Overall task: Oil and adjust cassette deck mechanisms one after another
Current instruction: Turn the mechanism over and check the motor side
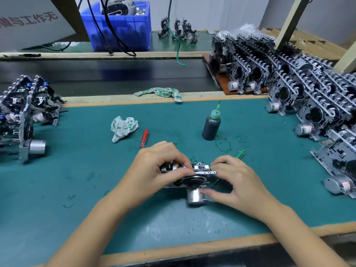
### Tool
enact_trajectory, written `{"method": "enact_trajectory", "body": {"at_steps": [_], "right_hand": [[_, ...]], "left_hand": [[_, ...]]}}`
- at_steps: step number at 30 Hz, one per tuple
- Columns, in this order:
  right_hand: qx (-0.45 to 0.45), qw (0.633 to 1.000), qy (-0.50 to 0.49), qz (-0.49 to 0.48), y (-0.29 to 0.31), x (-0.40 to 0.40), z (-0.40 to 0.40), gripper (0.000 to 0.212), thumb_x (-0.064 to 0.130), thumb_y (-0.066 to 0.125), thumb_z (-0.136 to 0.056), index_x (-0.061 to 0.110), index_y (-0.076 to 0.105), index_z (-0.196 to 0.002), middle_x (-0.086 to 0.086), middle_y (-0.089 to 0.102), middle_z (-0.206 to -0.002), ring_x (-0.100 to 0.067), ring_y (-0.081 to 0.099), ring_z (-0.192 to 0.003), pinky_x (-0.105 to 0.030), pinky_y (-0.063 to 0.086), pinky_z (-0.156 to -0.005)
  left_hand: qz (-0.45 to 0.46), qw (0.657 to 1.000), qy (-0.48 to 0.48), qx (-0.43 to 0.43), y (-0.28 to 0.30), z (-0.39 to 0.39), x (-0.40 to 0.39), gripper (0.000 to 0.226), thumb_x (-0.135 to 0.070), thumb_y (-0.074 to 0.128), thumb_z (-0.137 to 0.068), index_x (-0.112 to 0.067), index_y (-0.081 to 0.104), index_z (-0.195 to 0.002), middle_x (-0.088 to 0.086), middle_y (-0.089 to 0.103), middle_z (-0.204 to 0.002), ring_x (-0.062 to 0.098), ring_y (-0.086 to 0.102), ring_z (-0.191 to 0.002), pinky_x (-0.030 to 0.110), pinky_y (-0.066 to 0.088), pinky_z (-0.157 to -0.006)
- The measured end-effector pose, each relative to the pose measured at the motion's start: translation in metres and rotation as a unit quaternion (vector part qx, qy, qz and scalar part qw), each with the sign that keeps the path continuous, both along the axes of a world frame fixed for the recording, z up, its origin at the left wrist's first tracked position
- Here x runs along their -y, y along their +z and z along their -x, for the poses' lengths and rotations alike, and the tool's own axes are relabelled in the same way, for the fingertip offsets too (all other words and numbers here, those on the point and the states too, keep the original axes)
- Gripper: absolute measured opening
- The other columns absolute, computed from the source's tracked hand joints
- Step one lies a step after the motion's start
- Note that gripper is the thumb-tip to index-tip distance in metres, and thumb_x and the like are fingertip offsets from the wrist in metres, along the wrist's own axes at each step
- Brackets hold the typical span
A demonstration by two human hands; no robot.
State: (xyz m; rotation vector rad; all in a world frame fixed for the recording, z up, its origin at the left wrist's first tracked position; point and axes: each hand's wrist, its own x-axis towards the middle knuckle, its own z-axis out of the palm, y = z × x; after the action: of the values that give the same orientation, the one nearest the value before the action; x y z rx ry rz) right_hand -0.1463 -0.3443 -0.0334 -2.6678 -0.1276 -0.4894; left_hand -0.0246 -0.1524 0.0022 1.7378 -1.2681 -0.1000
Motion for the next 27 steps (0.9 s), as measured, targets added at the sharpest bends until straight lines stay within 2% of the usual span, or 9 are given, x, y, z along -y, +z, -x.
{"method": "enact_trajectory", "body": {"at_steps": [2, 4, 6, 10, 15, 18, 21, 24, 27], "right_hand": [[-0.019, 1.0, 0.007, -0.024, 0.004, 0.001, 0.001, 0.046, 0.057, 0.057, -0.078, 0.016, 0.073, -0.09, 0.014, 0.064, -0.085, -0.009, 0.054, -0.091, -0.036, 0.049, -0.078], [-0.009, 0.997, 0.005, -0.075, 0.013, 0.001, 0.0, 0.043, 0.056, 0.057, -0.078, 0.019, 0.07, -0.095, 0.017, 0.061, -0.088, -0.006, 0.053, -0.091, -0.03, 0.046, -0.081], [0.019, 0.993, -0.003, -0.113, 0.026, -0.003, -0.004, 0.036, 0.054, 0.055, -0.081, 0.021, 0.065, -0.092, 0.017, 0.055, -0.082, -0.002, 0.049, -0.082, -0.023, 0.041, -0.073], [0.03, 0.998, 0.049, 0.0, 0.051, -0.019, -0.019, 0.034, 0.052, 0.05, -0.086, 0.021, 0.048, -0.075, 0.014, 0.034, -0.066, -0.01, 0.033, -0.057, -0.027, 0.033, -0.05], [-0.04, 0.989, 0.088, 0.11, 0.063, -0.02, -0.032, 0.037, 0.058, 0.044, -0.086, 0.025, 0.034, -0.073, 0.01, 0.037, -0.059, -0.017, 0.031, -0.052, -0.03, 0.029, -0.047], [-0.034, 0.989, 0.105, 0.103, 0.063, -0.022, -0.035, 0.036, 0.048, 0.05, -0.088, 0.023, 0.033, -0.069, 0.009, 0.035, -0.056, -0.017, 0.029, -0.052, -0.029, 0.025, -0.048], [-0.023, 0.993, 0.106, 0.051, 0.07, -0.017, -0.032, 0.035, 0.043, 0.053, -0.088, 0.022, 0.038, -0.065, 0.009, 0.037, -0.055, -0.015, 0.034, -0.051, -0.029, 0.029, -0.048], [0.018, 0.996, 0.085, -0.001, 0.087, -0.004, -0.022, 0.035, 0.044, 0.055, -0.088, 0.026, 0.038, -0.063, 0.012, 0.031, -0.05, -0.014, 0.033, -0.051, -0.018, 0.027, -0.048], [0.047, 0.998, 0.039, 0.0, 0.1, 0.017, -0.003, 0.034, 0.041, 0.051, -0.086, 0.025, 0.037, -0.06, 0.013, 0.027, -0.047, -0.008, 0.028, -0.049, -0.012, 0.024, -0.047]], "left_hand": [[0.001, 1.0, 0.002, 0.001, 0.0, 0.0, 0.0, 0.003, -0.034, 0.064, -0.08, -0.032, 0.065, -0.079, -0.002, 0.061, -0.069, 0.011, 0.051, -0.067, 0.019, 0.038, -0.063], [0.003, 1.0, 0.004, -0.002, 0.0, 0.0, 0.0, 0.003, -0.035, 0.065, -0.08, -0.032, 0.066, -0.079, -0.003, 0.061, -0.069, 0.011, 0.051, -0.067, 0.021, 0.039, -0.063], [0.007, 1.0, 0.013, 0.005, 0.002, 0.0, 0.0, 0.007, -0.036, 0.067, -0.079, -0.029, 0.069, -0.079, -0.005, 0.062, -0.069, 0.012, 0.052, -0.067, 0.024, 0.041, -0.063], [-0.004, 0.999, 0.04, 0.036, 0.008, -0.001, -0.007, 0.018, -0.039, 0.068, -0.076, -0.023, 0.073, -0.084, -0.008, 0.065, -0.075, 0.01, 0.057, -0.072, 0.028, 0.045, -0.068], [-0.046, 0.991, 0.078, 0.101, 0.012, -0.004, -0.029, 0.018, -0.039, 0.07, -0.078, -0.023, 0.074, -0.085, -0.013, 0.06, -0.082, 0.0, 0.053, -0.077, 0.007, 0.036, -0.071], [-0.07, 0.981, 0.105, 0.148, 0.016, -0.001, -0.034, 0.011, -0.028, 0.067, -0.08, -0.019, 0.074, -0.082, -0.011, 0.058, -0.078, -0.001, 0.048, -0.071, 0.005, 0.034, -0.068], [-0.075, 0.969, 0.109, 0.208, 0.027, 0.002, -0.026, 0.022, -0.034, 0.06, -0.087, -0.015, 0.071, -0.082, -0.008, 0.059, -0.077, 0.006, 0.048, -0.071, 0.012, 0.036, -0.065], [-0.046, 0.962, 0.098, 0.25, 0.048, 0.001, -0.006, 0.025, -0.03, 0.053, -0.09, -0.013, 0.07, -0.084, -0.003, 0.06, -0.079, 0.012, 0.048, -0.074, 0.018, 0.037, -0.067], [-0.028, 0.964, 0.055, 0.26, 0.063, 0.001, 0.028, 0.019, -0.028, 0.06, -0.09, -0.013, 0.071, -0.087, -0.001, 0.061, -0.082, 0.011, 0.05, -0.079, 0.019, 0.038, -0.07]]}}
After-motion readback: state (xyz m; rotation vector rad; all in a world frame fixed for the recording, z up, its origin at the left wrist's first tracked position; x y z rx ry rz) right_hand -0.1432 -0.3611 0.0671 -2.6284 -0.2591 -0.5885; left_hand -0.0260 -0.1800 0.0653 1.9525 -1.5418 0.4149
